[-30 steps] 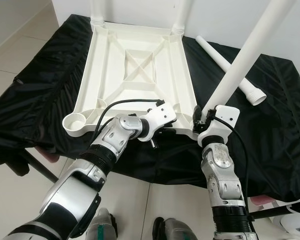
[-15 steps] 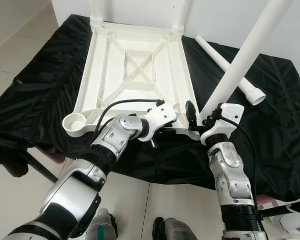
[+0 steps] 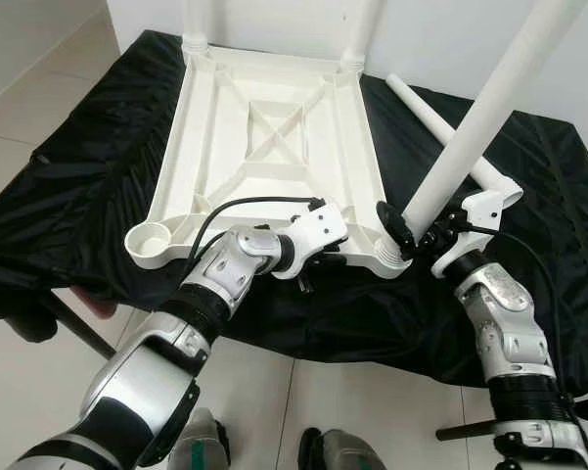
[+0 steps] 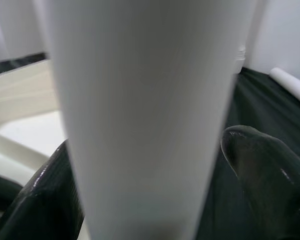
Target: Building children table
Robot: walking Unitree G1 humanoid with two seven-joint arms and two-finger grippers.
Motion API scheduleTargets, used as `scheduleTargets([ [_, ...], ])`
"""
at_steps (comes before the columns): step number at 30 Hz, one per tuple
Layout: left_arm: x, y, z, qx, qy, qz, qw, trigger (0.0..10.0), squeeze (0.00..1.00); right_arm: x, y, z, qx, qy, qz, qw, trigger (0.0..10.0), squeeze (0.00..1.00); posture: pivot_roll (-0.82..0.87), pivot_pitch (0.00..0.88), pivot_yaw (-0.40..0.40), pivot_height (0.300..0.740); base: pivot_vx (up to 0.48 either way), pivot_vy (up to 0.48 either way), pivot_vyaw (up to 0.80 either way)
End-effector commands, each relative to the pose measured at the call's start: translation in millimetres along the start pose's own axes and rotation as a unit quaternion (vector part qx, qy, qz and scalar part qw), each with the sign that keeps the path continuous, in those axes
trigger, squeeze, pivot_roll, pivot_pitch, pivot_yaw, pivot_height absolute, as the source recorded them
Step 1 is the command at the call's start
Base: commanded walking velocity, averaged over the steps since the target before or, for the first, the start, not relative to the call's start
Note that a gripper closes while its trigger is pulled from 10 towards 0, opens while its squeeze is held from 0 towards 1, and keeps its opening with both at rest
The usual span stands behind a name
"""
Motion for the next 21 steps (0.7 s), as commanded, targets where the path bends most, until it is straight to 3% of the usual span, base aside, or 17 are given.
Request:
scheduleTargets([
  [1, 10, -2.8, 4.1, -0.014, -0.025, 0.008, 1.000, 10.0, 0.00, -3, 2.3, 4.2, 0.015, 0.001, -0.002, 1.000, 10.0, 0.00, 0.00, 0.012, -0.075, 0.740, 0.000, 0.000, 0.00],
  [19, 13, -0.5, -0.2, -0.013, -0.030, 0.005, 0.999, 10.0, 0.00, -21, 7.9, 25.0, 0.076, 0.011, -0.035, 0.996, 10.0, 0.00, 0.00, 0.026, -0.054, 0.740, 0.000, 0.000, 0.00],
  [20, 13, -0.5, -0.4, -0.013, -0.030, 0.005, 0.999, 10.0, 0.00, -21, 7.8, 25.2, 0.079, 0.011, -0.034, 0.996, 4.7, 0.00, 0.00, 0.026, -0.054, 0.740, 0.000, 0.000, 0.00],
  [21, 13, -0.5, -0.4, -0.013, -0.030, 0.005, 0.999, 10.0, 0.00, -21, 7.8, 25.2, 0.079, 0.011, -0.034, 0.996, 4.7, 0.00, 0.00, 0.026, -0.054, 0.740, 0.000, 0.000, 0.00],
])
Point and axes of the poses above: a point about 5 cm out from each wrist's last joint towards the gripper, its own y axis pointing back from the gripper into the wrist, its own x axis along the axis of the wrist's last joint, z = x × y, the point moved 4 cm from there along -y, pointing out of the wrist towards the gripper, and after that the axes turned 11 degrees about y, right-handed, at the moved point
